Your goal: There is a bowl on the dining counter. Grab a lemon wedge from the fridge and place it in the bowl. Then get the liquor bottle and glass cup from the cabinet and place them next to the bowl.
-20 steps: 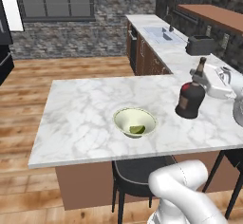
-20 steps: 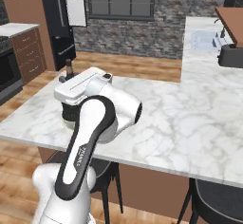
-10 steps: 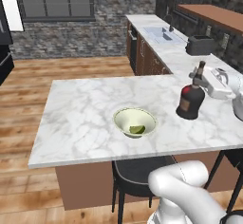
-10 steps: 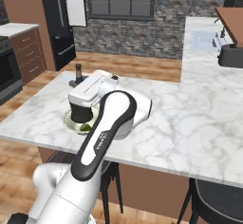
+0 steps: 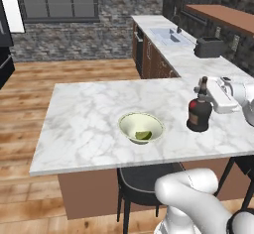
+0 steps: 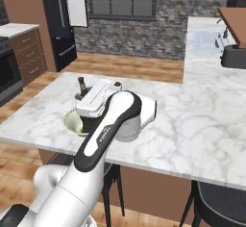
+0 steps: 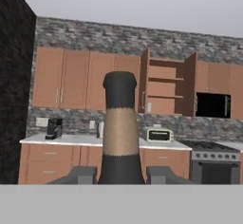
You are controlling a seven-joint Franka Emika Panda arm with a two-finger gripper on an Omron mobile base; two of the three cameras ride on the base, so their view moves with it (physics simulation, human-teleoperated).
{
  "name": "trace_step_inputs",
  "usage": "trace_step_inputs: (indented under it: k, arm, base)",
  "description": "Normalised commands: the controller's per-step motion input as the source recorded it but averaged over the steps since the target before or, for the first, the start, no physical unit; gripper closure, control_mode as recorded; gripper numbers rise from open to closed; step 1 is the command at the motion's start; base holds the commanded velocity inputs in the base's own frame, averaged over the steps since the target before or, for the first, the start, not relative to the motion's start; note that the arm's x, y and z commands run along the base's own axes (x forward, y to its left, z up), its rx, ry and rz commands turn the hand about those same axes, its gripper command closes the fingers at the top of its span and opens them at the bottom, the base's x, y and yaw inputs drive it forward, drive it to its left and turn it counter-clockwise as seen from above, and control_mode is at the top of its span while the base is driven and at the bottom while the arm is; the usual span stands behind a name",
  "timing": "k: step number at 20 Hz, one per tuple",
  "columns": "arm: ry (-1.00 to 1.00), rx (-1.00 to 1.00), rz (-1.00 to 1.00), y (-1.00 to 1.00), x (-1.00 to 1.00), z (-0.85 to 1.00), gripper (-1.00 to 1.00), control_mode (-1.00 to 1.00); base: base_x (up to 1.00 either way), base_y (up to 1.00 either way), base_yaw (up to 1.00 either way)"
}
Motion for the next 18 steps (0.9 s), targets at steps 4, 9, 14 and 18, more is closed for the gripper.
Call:
trace_step_inputs:
  k: [4,9,14,18]
  arm:
    - [-0.11,-0.06,0.0,-0.06,0.01,-0.33,1.0,-1.0]
    - [-0.1,-0.01,0.0,-0.16,0.08,-0.31,1.0,-1.0]
    - [0.0,0.0,0.0,-0.24,0.28,-0.18,1.0,-1.0]
    - [0.0,0.0,0.0,-0.17,0.5,-0.15,1.0,-1.0]
  base:
    - [0.0,0.0,0.0]
    - [0.0,0.0,0.0]
    - [0.0,0.0,0.0]
    - [0.0,0.0,0.0]
